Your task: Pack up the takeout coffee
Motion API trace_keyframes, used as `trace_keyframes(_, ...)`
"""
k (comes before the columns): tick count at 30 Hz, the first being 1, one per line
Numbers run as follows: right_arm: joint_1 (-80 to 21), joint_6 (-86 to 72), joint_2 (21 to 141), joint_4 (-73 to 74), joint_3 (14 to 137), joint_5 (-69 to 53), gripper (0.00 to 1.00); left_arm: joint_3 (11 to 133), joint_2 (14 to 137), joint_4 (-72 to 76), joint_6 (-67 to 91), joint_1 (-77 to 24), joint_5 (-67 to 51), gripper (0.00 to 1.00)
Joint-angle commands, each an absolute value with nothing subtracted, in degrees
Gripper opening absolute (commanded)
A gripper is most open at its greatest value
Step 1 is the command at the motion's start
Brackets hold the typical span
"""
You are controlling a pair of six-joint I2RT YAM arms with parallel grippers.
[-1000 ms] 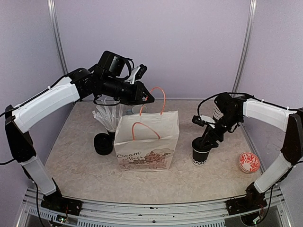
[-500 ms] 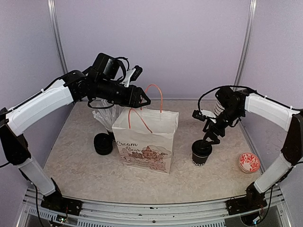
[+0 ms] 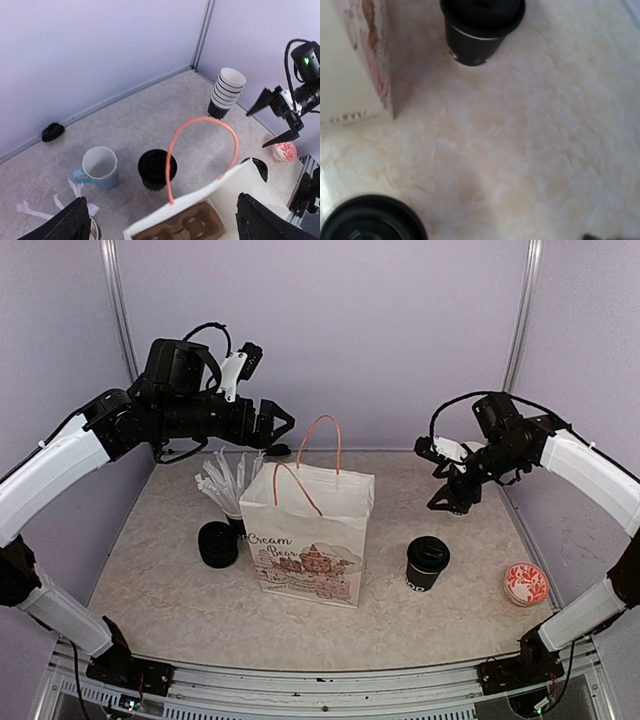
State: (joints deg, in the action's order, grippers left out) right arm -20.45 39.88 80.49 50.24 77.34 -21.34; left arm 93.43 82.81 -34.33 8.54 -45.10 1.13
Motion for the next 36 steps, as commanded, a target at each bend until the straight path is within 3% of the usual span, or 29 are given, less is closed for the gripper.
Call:
trace_keyframes(1, -20.7, 48.1, 85.7, 57.2, 79.3, -25.4, 0.69, 88.9, 79.5, -23.8, 3.8, -44.6, 6.9, 0.99)
trace_keyframes(5, -23.1, 51.6, 87.6, 64.3, 79.0, -23.1, 0.65, 84.8, 75.6, -15.8, 2.5, -47.4, 11.4, 0.99)
trace_keyframes(8, -26.1, 51.9, 86.7, 64.7, 75.9, -19.7, 0.75, 84.6, 75.4, -15.0, 6.8, -47.8, 20.7, 0.99)
trace_keyframes(11, -28.0, 51.9, 86.0, 63.8, 74.2, -17.6, 0.77, 85.2, 76.7, -17.1, 11.0, -46.8, 29.0, 0.99)
trace_keyframes(13, -28.6, 51.9, 86.6, 64.5, 74.3, -17.4, 0.82, 85.4, 77.7, -17.9, 8.1, -46.1, 26.2, 0.99)
trace_keyframes(24, -31.0, 51.7, 89.2, 65.8, 74.5, -15.0, 0.85, 80.8, 76.2, -14.5, 6.7, -45.1, 17.7, 0.98)
trace_keyframes(36, -32.8, 50.2, 90.2, 64.2, 72.1, -11.5, 0.79, 87.4, 81.4, -23.4, 6.0, -43.5, 9.3, 0.94)
